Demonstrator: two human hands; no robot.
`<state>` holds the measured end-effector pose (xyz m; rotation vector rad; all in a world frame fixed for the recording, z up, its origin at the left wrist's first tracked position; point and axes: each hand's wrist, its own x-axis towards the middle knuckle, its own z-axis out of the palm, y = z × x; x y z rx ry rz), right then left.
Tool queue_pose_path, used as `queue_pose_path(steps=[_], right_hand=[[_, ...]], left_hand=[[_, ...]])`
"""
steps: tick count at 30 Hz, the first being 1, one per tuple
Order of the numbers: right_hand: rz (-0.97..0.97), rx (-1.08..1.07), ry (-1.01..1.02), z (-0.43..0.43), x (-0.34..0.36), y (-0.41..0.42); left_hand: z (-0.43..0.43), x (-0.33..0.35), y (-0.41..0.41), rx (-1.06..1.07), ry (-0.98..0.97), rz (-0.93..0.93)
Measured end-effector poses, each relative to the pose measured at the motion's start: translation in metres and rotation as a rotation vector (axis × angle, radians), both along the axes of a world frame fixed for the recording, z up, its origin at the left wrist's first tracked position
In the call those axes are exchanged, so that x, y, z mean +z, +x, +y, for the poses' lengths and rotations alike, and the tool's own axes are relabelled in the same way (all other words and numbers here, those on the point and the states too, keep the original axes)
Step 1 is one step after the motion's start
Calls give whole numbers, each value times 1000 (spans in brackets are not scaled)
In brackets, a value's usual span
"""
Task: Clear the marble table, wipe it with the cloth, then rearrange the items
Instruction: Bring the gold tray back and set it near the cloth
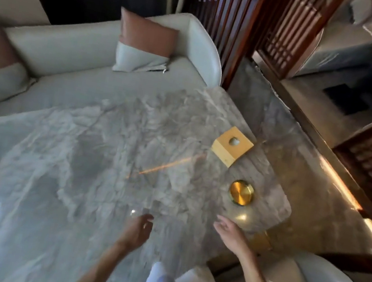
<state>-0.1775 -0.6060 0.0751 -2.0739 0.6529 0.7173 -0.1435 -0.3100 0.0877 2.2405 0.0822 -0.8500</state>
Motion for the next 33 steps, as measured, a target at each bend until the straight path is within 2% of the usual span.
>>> queue_pose_path(steps=[4,7,12,17,22,28,33], right_hand=[[-22,-115,-87,-95,-22,33],[45,-139,-144,-154,-34,70],[87,-11,-47,-209,-45,127],[142,7,76,-218,-57,151],[249,-82,214,-208,-63,150],[171,-88,226,-200,-57,150],[100,-7,224,-187,-43,154]], left_hand=[[-81,-16,34,14,65,-19],[-151,-20,60,96,66,-50],[-253,-42,97,121,60,4],[-321,-58,112,281,9,140],[-338,-76,112,443,-34,285],[-327,-54,105,551,-52,206],[-305,-49,98,678,-128,160]])
